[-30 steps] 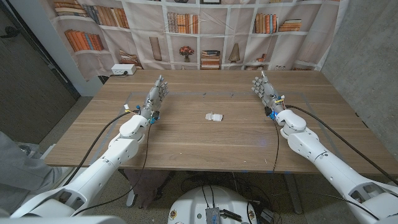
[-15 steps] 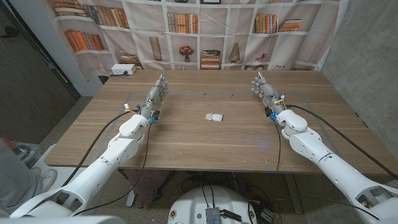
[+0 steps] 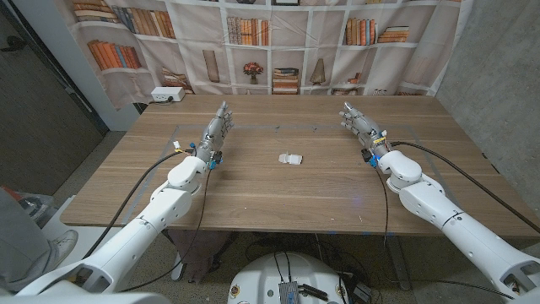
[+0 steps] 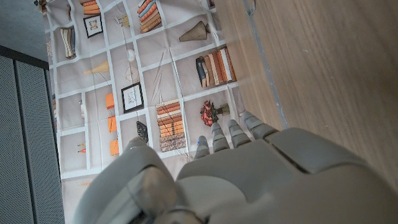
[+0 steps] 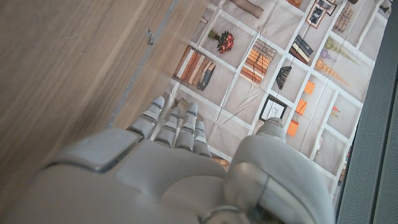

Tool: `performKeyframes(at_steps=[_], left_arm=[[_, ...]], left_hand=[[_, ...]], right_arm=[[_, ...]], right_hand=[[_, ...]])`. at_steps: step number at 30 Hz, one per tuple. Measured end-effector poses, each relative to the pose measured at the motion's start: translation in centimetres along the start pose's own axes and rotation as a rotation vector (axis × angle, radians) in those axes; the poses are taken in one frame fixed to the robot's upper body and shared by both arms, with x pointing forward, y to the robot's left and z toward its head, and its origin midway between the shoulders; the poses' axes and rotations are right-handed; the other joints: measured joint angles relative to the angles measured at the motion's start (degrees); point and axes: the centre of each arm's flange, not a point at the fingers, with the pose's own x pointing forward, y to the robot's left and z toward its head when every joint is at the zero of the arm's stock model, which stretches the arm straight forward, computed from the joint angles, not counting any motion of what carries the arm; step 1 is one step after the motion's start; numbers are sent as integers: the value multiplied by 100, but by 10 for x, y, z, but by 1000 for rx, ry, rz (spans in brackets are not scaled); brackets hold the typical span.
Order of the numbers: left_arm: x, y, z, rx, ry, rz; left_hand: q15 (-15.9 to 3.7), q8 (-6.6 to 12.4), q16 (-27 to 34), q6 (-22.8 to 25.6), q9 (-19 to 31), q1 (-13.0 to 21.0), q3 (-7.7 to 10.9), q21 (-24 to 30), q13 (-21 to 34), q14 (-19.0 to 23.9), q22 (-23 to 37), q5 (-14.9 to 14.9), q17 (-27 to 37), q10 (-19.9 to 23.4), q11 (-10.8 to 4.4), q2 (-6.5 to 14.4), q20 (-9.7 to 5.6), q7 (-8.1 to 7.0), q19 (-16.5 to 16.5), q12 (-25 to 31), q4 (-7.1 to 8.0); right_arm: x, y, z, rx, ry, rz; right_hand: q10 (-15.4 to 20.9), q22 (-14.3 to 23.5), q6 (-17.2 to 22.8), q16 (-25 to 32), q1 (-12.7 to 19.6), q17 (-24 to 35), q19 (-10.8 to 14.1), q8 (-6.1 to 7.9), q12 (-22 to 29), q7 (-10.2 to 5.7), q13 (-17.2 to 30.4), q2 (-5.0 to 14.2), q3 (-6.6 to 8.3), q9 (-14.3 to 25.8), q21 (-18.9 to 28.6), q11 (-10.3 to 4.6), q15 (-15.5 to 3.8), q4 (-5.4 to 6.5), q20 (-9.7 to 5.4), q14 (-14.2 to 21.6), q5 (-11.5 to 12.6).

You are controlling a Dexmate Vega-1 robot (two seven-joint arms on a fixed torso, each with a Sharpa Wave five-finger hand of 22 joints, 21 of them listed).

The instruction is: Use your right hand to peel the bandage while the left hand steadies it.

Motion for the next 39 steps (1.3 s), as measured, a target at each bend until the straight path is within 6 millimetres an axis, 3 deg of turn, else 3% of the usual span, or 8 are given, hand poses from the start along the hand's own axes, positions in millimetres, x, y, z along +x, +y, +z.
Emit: performKeyframes(at_steps=[3,9,15,17,21,28,39], left_arm=[[1,-2,-1,-1,1,0],[9,-3,-4,-1,0,-11],[11,-7,-7,-14,-12,-7],[12,-8,-8,-16,-10,-8],[13,-9,-9,-25,-10,-11],[14,-12,-6,-34,-14,-15],[13,-14,-3,-31,-6,-28]], left_hand=[[0,0,0,0,0,-5,0,0,0,0,0,0,0,13,-13,-5,0,0,0,0,0],[0,0,0,0,1,-5,0,0,0,0,0,0,0,13,-13,-4,0,0,0,0,0],[-21,0,0,110,1,-4,0,44,0,21,-1,0,0,64,-19,-4,0,12,0,44,0],[-20,0,0,132,1,-4,0,44,0,21,-1,0,0,64,-19,-4,-22,-10,21,44,0],[-20,0,0,132,1,-4,0,44,-1,21,-1,0,0,64,-19,-4,-22,-10,21,44,0],[-20,0,0,132,1,-4,0,44,-1,21,-1,0,0,86,3,-4,-1,-10,42,44,0],[-20,0,0,163,2,19,0,44,-1,20,-1,0,0,100,17,-27,-1,21,42,44,0]], right_arm=[[-2,1,2,-24,-9,-4],[-6,6,5,-70,-33,-28],[-9,13,12,-140,-50,-52],[-10,14,13,-165,-48,-63],[-14,19,19,-211,-47,-70],[-18,25,25,-240,-29,-67],[-24,32,32,-249,20,-50]], right_hand=[[133,0,113,0,90,0,42,46,44,-53,0,21,43,0,22,-101,2,-43,-42,128,-21],[557,20,495,128,220,27,397,128,190,-186,27,89,147,28,119,-313,-5,-134,-47,627,-21],[742,53,623,184,343,53,851,128,232,-235,27,83,263,28,277,-375,-15,-163,343,1072,-20],[816,53,641,262,391,71,953,128,267,-253,27,79,292,28,299,-396,-18,-163,404,1310,-20],[956,69,940,359,437,117,1056,178,296,-353,27,125,348,27,306,-445,-41,-156,338,1722,-20],[1047,79,1331,288,437,159,975,273,300,-453,26,125,403,27,307,-451,-29,-147,246,1601,-20],[1253,108,1606,288,405,179,1114,316,364,-282,26,-12,402,11,337,-251,-42,-114,116,1703,-26]])
